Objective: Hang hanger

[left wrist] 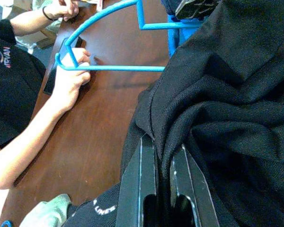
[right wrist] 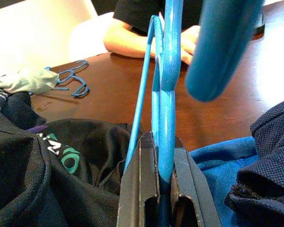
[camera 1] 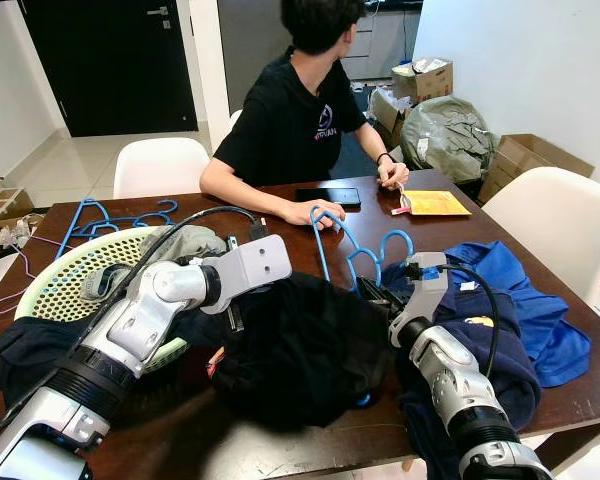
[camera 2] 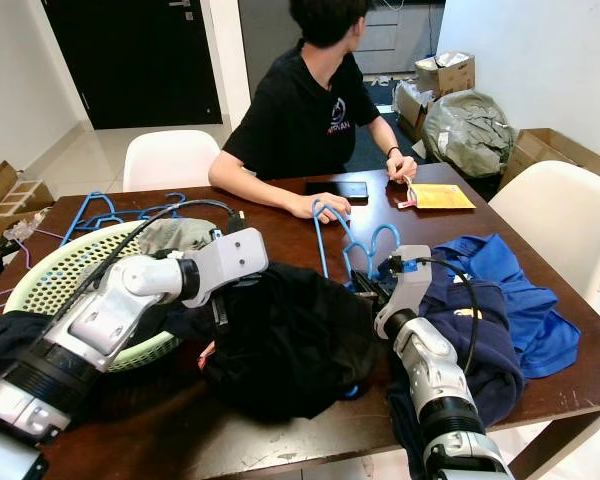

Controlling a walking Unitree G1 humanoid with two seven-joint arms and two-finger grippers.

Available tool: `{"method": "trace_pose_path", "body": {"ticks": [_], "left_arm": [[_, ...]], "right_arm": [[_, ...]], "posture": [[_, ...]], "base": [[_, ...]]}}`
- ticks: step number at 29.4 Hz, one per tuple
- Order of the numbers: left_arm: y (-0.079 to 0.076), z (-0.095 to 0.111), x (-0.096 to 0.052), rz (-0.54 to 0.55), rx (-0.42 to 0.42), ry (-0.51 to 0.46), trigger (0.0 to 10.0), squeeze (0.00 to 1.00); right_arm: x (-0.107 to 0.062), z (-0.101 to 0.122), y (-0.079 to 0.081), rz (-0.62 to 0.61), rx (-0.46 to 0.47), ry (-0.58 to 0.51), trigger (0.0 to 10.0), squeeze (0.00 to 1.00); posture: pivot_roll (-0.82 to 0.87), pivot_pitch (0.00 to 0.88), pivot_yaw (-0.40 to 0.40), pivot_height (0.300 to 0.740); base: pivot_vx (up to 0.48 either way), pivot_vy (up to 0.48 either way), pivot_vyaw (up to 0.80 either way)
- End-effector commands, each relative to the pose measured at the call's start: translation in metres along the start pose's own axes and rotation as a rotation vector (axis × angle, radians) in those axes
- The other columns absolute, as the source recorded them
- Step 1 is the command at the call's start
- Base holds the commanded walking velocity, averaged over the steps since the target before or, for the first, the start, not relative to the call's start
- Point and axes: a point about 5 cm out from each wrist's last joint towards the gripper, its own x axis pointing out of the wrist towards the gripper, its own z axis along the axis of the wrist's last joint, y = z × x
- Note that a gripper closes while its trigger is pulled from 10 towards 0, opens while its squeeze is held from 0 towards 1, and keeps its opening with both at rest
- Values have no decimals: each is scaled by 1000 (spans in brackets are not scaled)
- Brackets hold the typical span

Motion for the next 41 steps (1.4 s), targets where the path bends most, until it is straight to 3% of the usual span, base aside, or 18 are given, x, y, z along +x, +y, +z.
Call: {"method": "trace_pose_path", "body": {"ticks": [1, 41], "left_arm": [[-5, -3, 1, -9, 1, 14, 10000, 0], [-18, -4, 6, -47, 13, 19, 10000, 0]], "right_arm": [[-3, -15, 0, -7, -5, 64, 10000, 0], [-8, -17, -3, -6, -17, 74, 10000, 0]], "posture": [[126, 0, 19, 740], [108, 0, 17, 740]], "base": [[0, 0, 0], [0, 0, 0]]}}
